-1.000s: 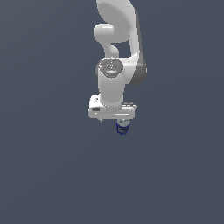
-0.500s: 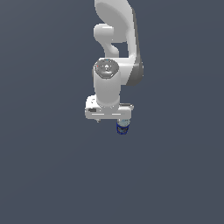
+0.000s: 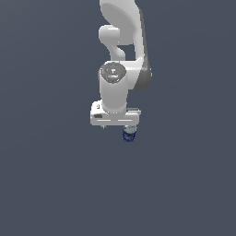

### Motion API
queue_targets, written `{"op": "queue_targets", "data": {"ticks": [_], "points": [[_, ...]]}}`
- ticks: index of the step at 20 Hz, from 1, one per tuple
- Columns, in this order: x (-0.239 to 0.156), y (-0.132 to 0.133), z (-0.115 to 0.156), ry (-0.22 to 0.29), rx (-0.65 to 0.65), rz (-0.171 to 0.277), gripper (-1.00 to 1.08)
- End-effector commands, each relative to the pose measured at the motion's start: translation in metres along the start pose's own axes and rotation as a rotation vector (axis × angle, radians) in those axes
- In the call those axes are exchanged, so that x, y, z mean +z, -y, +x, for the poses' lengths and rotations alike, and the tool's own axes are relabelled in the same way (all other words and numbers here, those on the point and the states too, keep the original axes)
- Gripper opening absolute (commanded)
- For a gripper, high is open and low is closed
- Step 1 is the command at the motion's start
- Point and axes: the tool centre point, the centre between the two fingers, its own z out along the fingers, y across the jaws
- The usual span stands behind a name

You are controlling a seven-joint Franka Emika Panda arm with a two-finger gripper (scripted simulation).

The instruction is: Pick up the object and move it to a goal position.

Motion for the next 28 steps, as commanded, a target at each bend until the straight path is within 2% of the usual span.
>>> {"op": "queue_targets", "data": {"ticks": [1, 7, 19, 28], "points": [[0.001, 0.004, -0.001, -0.002, -0.030, 0.000, 1.00], [0.007, 0.019, -0.006, -0.012, -0.154, -0.003, 1.00], [0.021, 0.062, -0.023, -0.039, -0.499, -0.011, 1.00], [0.025, 0.075, -0.029, -0.048, -0.609, -0.014, 1.00]]}}
